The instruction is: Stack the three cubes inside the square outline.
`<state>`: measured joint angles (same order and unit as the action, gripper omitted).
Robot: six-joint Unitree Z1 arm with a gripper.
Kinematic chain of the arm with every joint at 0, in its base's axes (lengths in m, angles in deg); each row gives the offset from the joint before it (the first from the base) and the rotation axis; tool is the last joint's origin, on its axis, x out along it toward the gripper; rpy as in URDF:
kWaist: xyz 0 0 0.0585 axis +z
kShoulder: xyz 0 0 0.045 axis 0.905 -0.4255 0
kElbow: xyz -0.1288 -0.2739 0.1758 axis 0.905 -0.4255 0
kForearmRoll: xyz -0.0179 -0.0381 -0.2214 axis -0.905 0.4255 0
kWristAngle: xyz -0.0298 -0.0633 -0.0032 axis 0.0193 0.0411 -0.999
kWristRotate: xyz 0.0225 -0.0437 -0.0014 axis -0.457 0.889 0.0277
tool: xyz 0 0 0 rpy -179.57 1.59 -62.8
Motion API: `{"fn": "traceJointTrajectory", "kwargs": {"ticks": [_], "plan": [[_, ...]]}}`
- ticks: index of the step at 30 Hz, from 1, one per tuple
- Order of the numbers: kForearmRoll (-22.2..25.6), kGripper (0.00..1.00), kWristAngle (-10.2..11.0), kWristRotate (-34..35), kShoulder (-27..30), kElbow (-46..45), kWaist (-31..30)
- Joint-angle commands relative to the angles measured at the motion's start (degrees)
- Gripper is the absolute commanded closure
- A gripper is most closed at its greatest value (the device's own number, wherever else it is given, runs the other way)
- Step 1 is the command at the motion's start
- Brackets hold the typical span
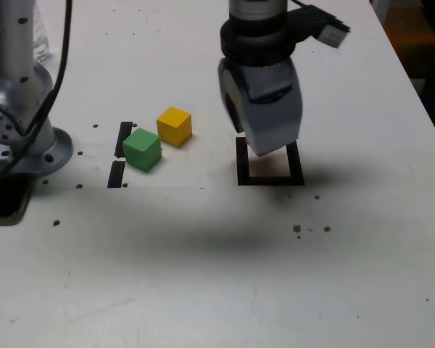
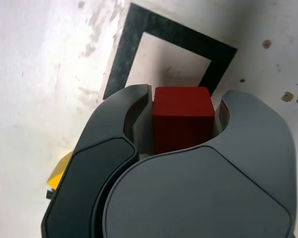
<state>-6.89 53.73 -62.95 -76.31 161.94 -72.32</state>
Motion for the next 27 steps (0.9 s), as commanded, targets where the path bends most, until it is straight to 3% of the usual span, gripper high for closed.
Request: {"fn": "traceJointTrajectory", "kwargs": {"ticks": [1, 6, 17, 27], "plan": [[-0.7, 0.93, -0.1, -1.0, -0.3, 0.0, -0.5], [-2.4, 0.93, 0.2, -3.9, -1.1, -1.6, -1.1], [-5.0, 0.93, 3.3, -5.1, -2.0, -3.9, -1.1], [-8.2, 0.92, 3.4, -5.0, -1.9, -6.4, -1.1]]}}
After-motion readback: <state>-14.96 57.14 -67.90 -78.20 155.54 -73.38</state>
